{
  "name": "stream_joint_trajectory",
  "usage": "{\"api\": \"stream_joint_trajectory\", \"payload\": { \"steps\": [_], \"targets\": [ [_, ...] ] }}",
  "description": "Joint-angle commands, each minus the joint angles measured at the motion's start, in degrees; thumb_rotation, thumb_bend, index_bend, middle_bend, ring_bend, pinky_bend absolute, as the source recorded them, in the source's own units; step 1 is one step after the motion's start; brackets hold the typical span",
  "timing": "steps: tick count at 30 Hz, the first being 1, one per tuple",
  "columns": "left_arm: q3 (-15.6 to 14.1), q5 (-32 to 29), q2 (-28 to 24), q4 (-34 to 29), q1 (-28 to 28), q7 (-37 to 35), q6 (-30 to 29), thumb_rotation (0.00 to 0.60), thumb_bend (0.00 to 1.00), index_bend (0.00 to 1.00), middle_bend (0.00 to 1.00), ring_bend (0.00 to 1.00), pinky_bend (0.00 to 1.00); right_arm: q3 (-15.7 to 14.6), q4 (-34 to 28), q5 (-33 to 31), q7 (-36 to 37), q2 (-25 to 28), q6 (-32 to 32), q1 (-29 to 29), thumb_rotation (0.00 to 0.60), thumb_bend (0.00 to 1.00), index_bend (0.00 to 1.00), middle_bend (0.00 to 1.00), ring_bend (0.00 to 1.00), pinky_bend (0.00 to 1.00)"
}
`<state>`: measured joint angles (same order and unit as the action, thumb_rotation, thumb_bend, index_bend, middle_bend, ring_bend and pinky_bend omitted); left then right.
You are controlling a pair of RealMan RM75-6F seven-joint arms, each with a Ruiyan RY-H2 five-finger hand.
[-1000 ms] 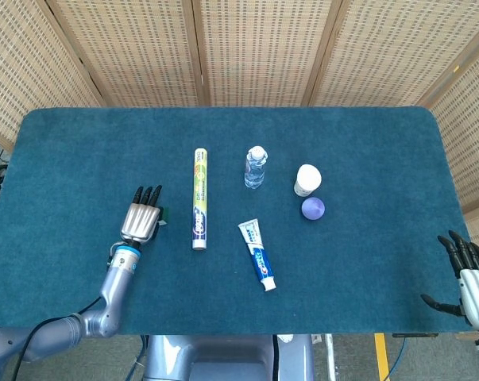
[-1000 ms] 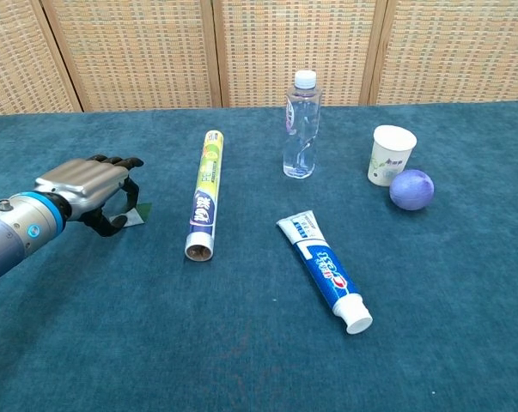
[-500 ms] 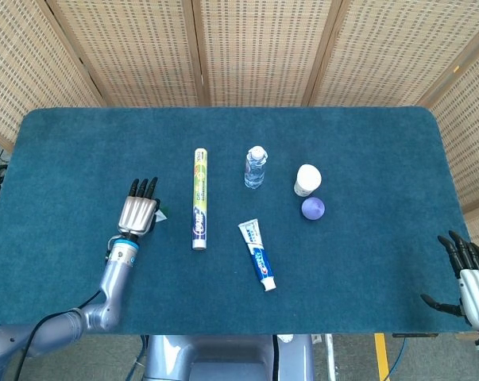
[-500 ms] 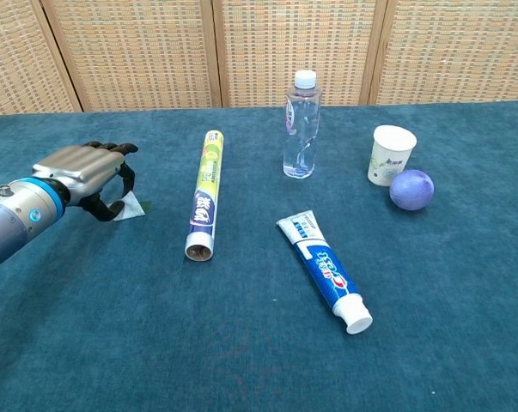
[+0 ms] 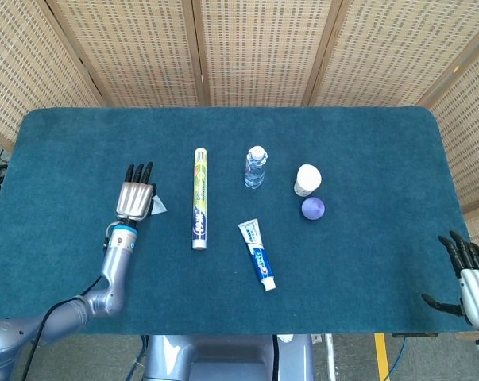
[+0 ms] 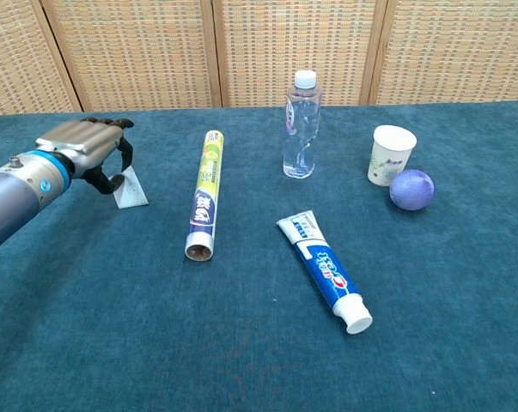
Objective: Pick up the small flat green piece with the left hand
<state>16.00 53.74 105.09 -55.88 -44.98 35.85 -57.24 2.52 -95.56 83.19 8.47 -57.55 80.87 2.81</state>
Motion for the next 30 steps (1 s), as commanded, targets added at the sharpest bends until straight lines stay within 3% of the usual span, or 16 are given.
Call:
{"api": "stream_joint_trajectory", "payload": {
  "steps": [1,9,17,23,30],
  "targets": [
    [1.0,0.1,-0.7,0.2,-0.7,-0.2,-0.4,0.600,0.52,0.65,0.00,0.00,0.00,0.0,0.1,-0.1,0.2,0.0,-0.1,0.0,0.600,0.15,0.00,0.00,0.00,0.00],
    [2.9,0.7,-4.8,-4.6,0.1,-1.8,-3.4,0.600,0.51,0.65,0.00,0.00,0.00,0.1,0.1,0.0,0.4,0.2,0.2,-0.1,0.600,0.14,0.00,0.00,0.00,0.00],
    [0.3,7.6,-13.3,-21.2,6.3,-6.4,-12.7,0.600,0.43,0.62,0.00,0.00,0.00,0.1,-0.1,0.0,0.2,0.2,0.5,-0.3,0.600,0.14,0.00,0.00,0.00,0.00],
    [-5.3,14.3,-22.3,-36.8,14.4,-8.5,-21.1,0.600,0.33,0.45,0.00,0.00,0.00,0.3,-0.4,-0.2,-0.6,0.2,0.9,-0.5,0.600,0.14,0.00,0.00,0.00,0.00],
    [-11.4,17.2,-29.5,-46.4,20.6,-9.4,-24.1,0.600,0.30,0.17,0.00,0.00,0.00,0.4,-0.6,-0.5,-1.4,0.1,1.2,-0.6,0.600,0.15,0.00,0.00,0.00,0.00]
  ]
}}
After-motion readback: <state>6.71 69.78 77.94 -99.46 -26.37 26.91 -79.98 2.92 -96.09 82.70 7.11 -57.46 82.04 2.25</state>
